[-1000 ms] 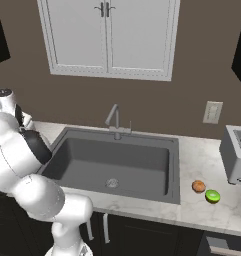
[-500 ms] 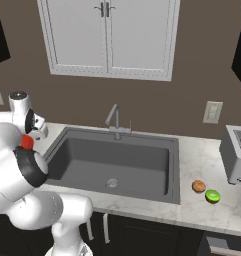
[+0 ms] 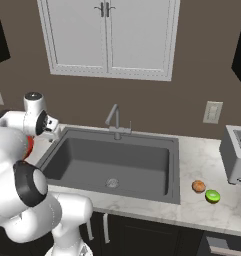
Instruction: There is a mixed pile of frozen fruits and vegetables on the counter. Locate all the frozen vegetables and place the items in a bowl on the counter. Take all the frozen fruits and defrost them in a running sink.
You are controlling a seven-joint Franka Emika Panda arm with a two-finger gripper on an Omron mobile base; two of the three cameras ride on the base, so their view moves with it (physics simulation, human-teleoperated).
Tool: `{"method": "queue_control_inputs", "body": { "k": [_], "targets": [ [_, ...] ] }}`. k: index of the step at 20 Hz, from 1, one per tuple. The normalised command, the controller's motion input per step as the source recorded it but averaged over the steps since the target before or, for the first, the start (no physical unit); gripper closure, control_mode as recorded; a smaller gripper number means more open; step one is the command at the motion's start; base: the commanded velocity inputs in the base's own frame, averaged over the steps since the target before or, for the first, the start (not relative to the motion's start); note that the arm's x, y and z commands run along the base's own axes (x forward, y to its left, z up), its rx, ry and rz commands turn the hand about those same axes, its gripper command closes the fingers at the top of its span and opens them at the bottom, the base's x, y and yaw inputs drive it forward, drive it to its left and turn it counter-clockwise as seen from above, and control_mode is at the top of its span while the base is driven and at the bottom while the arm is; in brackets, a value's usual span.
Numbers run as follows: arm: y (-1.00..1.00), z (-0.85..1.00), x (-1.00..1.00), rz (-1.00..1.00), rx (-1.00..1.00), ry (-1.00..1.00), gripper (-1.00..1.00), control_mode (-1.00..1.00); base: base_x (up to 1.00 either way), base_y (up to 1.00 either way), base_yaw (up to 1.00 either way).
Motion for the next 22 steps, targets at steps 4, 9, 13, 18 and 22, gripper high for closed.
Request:
{"method": "queue_control_inputs", "body": {
  "k": [4, 9, 13, 18, 22],
  "targets": [
    [-0.51, 0.0, 0.0, 0.0, -0.06, 0.07, -1.0, -1.0, 0.0, 0.0, 0.0],
    [-0.53, 0.0, 0.0, 0.0, -0.1, 0.07, -1.0, -1.0, 0.0, 0.0, 0.0],
    [-0.54, 0.0, 0.0, 0.0, -0.12, 0.05, -1.0, -1.0, 0.0, 0.0, 0.0],
    [-0.49, 0.0, 0.0, 0.0, -0.14, 0.04, -1.0, -1.0, 0.0, 0.0, 0.0],
    [-0.5, 0.0, -0.03, 0.0, -0.15, 0.03, -1.0, -1.0, 0.0, 0.0, 0.0]
  ]
}}
